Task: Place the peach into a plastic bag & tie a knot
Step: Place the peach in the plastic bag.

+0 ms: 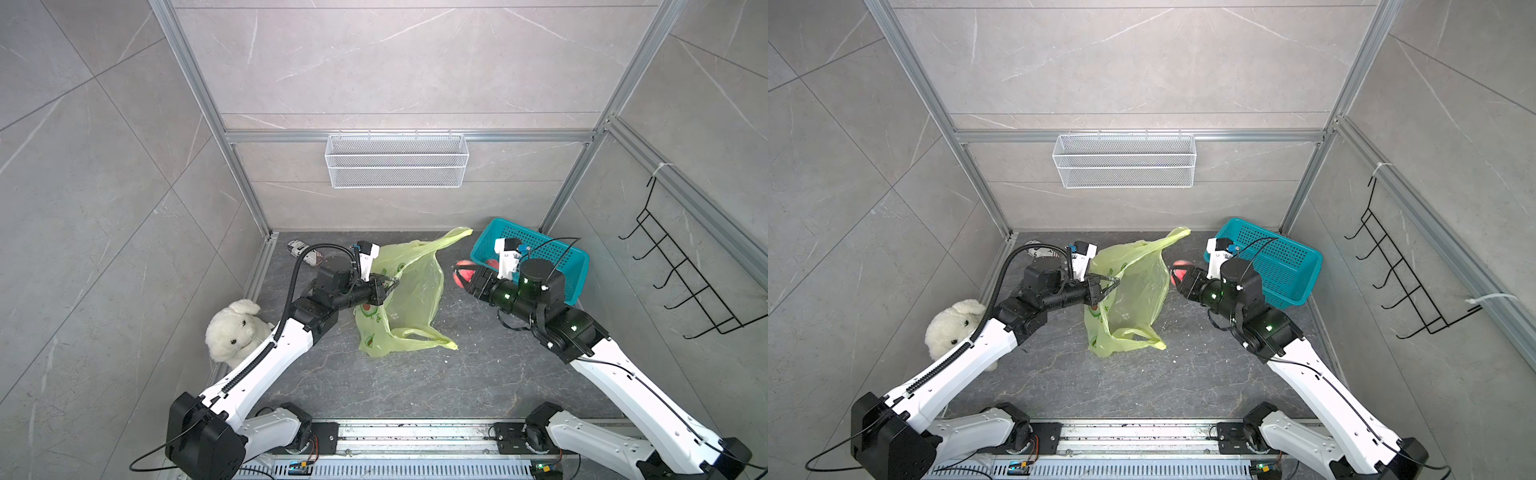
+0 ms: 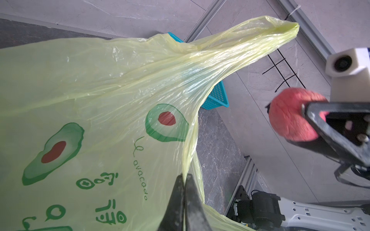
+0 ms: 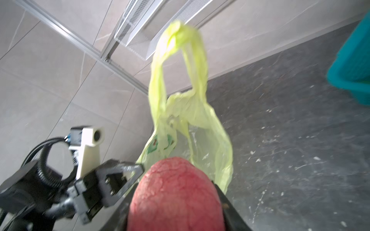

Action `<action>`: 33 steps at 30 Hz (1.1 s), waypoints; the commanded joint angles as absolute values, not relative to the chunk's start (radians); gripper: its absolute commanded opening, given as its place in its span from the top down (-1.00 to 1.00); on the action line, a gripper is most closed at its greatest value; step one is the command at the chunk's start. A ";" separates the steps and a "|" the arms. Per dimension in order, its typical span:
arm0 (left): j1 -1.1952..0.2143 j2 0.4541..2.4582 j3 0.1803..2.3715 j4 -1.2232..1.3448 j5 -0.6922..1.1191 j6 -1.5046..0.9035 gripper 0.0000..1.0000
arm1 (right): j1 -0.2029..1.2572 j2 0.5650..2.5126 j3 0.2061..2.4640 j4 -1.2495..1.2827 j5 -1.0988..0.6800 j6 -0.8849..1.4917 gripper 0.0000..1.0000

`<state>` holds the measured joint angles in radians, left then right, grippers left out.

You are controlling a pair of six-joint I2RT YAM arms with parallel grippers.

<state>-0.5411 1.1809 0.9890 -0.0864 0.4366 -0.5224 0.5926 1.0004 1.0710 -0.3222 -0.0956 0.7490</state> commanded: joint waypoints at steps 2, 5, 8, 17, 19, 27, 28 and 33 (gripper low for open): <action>-0.546 1.166 0.998 -0.077 0.423 -0.532 1.00 | 0.692 1.096 1.091 -0.378 -0.102 0.785 -0.02; -0.550 1.155 1.000 -0.091 0.406 -0.514 1.00 | 0.768 1.178 1.129 -0.327 -0.099 0.816 -0.03; -0.554 1.140 1.000 -0.101 0.386 -0.497 1.00 | 0.825 1.278 1.189 -0.325 -0.050 0.824 -0.13; -0.557 1.118 0.999 -0.117 0.340 -0.476 1.00 | 0.837 1.434 1.255 -0.271 -0.073 0.861 -0.37; -0.557 1.111 0.998 -0.118 0.332 -0.475 1.00 | 0.836 1.436 1.249 -0.263 -0.070 0.862 -0.40; -0.557 1.095 0.994 -0.121 0.308 -0.476 1.00 | 0.837 1.376 1.230 -0.289 -0.018 0.842 -0.42; -0.557 1.094 0.994 -0.123 0.303 -0.476 1.00 | 0.837 1.347 1.218 -0.302 0.008 0.833 -0.42; -0.557 1.086 0.992 -0.124 0.287 -0.485 1.00 | 0.837 1.133 1.136 -0.379 0.129 0.750 -0.39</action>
<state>-0.5522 1.1191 0.9890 -0.1341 0.3065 -0.4965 0.8337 1.2640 1.1664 -0.3191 0.0280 0.8101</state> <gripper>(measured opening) 0.049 0.697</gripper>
